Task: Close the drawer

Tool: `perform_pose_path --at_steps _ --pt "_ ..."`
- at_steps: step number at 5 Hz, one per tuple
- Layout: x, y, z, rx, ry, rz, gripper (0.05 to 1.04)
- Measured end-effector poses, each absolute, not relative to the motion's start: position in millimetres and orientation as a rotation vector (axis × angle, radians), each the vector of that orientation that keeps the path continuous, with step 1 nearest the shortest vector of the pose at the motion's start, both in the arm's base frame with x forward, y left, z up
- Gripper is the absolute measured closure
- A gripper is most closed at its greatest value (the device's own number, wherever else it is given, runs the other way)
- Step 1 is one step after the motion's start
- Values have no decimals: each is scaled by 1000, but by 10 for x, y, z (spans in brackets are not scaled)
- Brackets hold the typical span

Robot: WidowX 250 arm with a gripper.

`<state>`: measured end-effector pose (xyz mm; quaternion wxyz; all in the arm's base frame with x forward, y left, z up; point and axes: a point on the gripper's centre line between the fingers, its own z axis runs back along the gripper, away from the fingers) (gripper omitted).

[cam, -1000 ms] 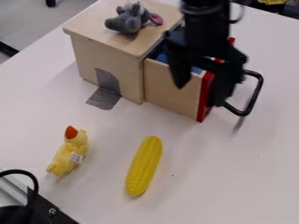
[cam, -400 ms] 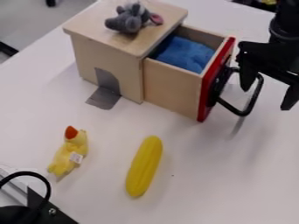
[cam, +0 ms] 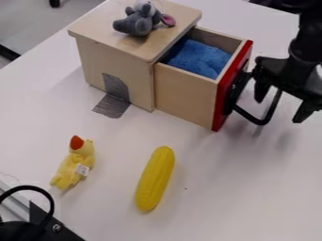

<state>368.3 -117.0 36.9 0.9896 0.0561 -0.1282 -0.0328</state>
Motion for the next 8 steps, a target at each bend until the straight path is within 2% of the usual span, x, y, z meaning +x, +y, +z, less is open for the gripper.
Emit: perform_pose_path --at_steps 1,3,4,5,7,8 --pt "3716 -1100 79 139 -222 -48 127" --pt "3714 -1060 37 127 -215 -26 716" --pt "3691 -912 63 136 -202 12 908" --pt "3701 -677 57 149 -195 56 948" --pt "3720 -306 38 169 -174 88 955" --pt "3720 -52 30 207 -170 109 955"
